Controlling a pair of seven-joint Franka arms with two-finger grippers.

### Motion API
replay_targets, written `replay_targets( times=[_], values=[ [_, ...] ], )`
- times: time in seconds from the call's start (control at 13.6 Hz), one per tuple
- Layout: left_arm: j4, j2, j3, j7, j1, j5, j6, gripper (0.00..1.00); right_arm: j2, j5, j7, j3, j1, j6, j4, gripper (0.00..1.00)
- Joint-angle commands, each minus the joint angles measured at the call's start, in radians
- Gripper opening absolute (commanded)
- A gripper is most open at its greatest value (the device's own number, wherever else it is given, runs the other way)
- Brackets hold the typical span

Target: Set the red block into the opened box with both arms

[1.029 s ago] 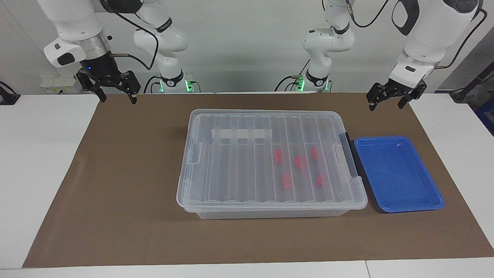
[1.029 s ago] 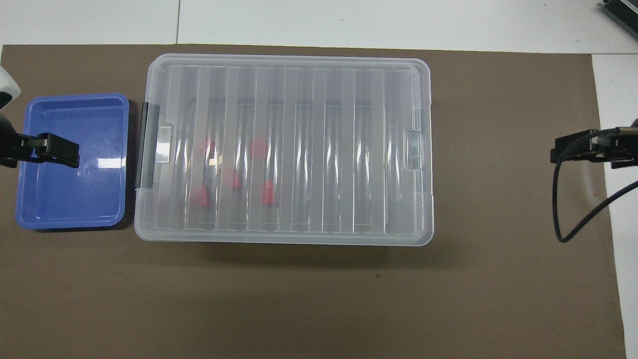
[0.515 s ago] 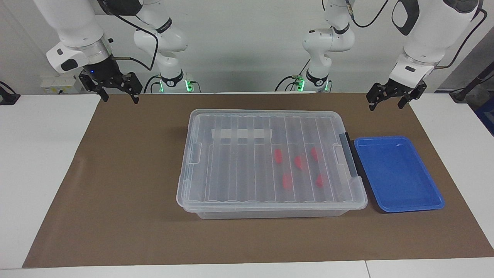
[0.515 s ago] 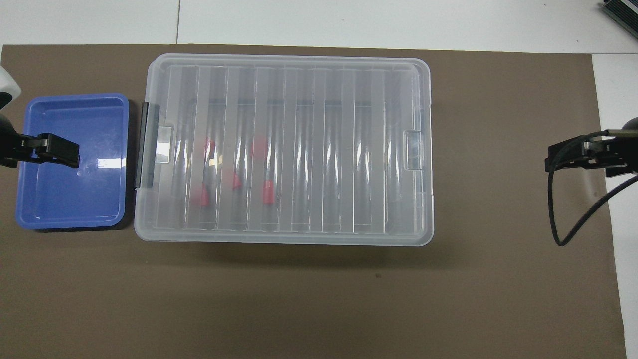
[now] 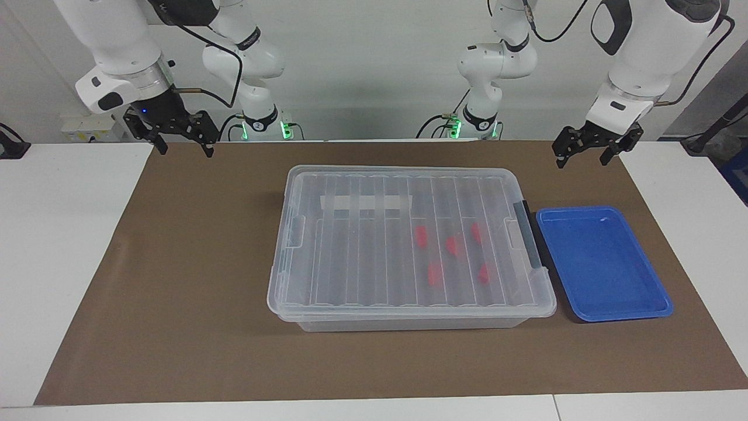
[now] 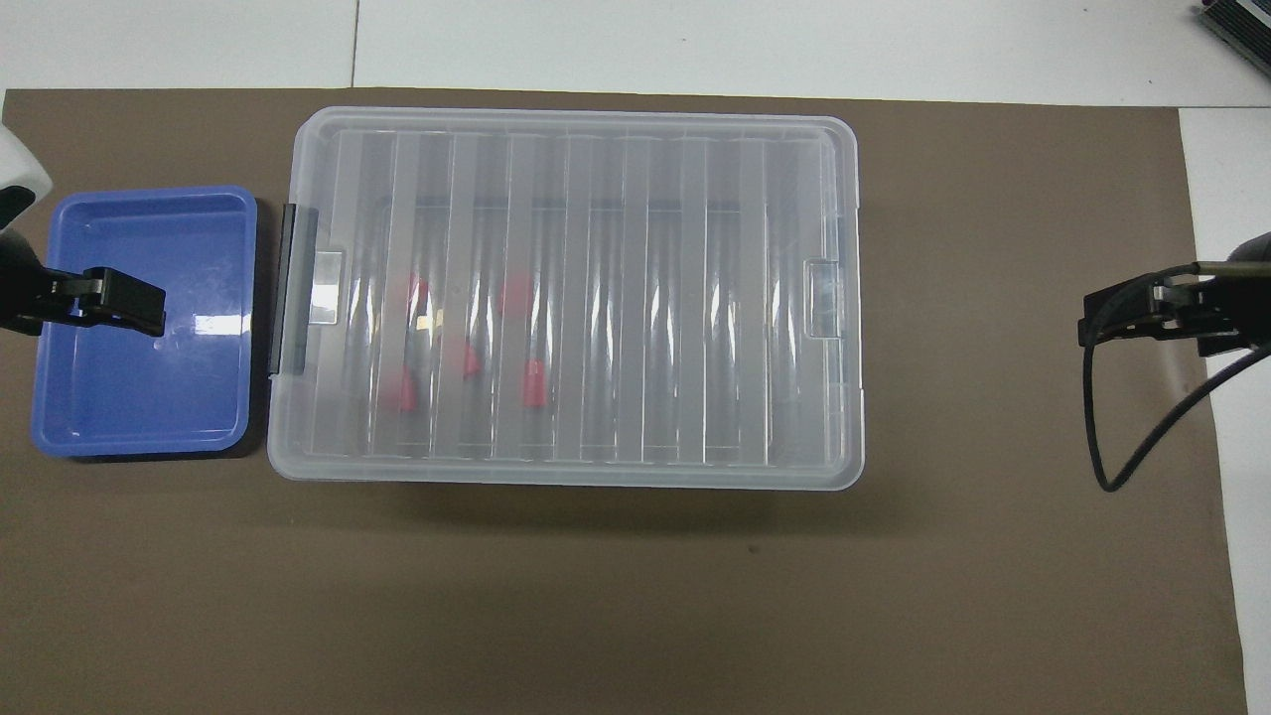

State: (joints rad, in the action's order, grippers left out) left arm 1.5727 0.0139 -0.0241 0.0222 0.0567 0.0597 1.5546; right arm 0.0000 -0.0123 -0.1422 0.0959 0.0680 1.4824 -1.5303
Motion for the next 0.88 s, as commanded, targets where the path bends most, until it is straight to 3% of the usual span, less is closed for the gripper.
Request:
replay_targets(
  times=[0.0,0.81],
  values=[
    [0.029,-0.028,0.003,0.001,-0.009,-0.055,0.018,1.0,-0.018,-0.008,-0.046,0.004,0.001,0.007,-0.031,1.0],
    [0.029,-0.028,0.003,0.002,-0.008,-0.096,0.024,1.0,-0.021,-0.008,-0.056,0.002,0.003,0.027,-0.04,1.0]
  ],
)
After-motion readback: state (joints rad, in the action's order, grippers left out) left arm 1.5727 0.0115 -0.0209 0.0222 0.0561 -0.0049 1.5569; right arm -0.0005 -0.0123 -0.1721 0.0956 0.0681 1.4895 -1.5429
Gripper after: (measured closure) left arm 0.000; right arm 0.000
